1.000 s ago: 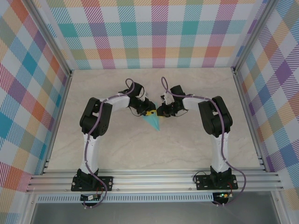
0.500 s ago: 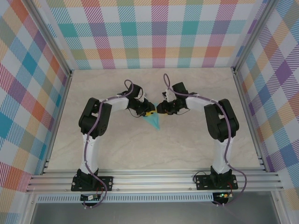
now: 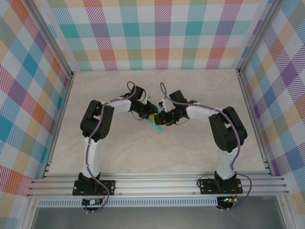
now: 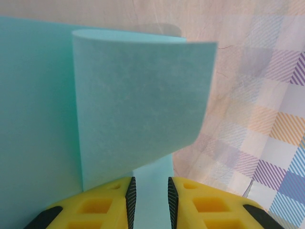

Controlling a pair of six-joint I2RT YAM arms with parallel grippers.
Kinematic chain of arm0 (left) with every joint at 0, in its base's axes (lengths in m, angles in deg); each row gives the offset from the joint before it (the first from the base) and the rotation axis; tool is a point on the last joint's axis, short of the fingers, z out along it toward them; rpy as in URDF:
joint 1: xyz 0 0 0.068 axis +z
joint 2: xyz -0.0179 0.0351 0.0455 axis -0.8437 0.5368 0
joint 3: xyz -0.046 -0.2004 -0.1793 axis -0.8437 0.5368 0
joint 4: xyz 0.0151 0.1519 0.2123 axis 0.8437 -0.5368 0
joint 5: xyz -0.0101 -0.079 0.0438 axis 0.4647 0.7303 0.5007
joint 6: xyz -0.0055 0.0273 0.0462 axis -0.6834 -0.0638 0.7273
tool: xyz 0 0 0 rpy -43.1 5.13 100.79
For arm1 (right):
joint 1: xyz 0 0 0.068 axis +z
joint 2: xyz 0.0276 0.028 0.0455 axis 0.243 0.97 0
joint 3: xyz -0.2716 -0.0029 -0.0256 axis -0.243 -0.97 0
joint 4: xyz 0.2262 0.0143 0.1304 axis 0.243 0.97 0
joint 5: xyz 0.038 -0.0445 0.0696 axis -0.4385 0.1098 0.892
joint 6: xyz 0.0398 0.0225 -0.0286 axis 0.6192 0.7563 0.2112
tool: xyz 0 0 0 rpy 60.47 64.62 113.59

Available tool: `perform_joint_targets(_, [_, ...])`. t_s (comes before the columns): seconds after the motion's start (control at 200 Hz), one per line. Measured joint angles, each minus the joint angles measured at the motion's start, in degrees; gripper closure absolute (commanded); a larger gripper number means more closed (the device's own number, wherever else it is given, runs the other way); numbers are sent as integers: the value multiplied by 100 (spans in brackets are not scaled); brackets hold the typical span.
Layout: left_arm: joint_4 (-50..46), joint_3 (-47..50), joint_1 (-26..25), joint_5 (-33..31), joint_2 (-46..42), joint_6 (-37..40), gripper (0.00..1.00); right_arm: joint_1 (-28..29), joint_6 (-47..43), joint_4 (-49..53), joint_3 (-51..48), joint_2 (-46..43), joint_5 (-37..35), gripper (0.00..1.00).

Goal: Fold a paper plane with a square sheet of paper (fold left side to right side)
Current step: Fourth fold the wing at the center of the table.

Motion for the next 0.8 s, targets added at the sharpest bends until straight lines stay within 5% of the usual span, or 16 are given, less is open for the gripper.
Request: perform_joint_targets(0.805, [-2, 0, 0, 0, 0, 2, 74, 63, -90, 527, 227, 566, -455, 70])
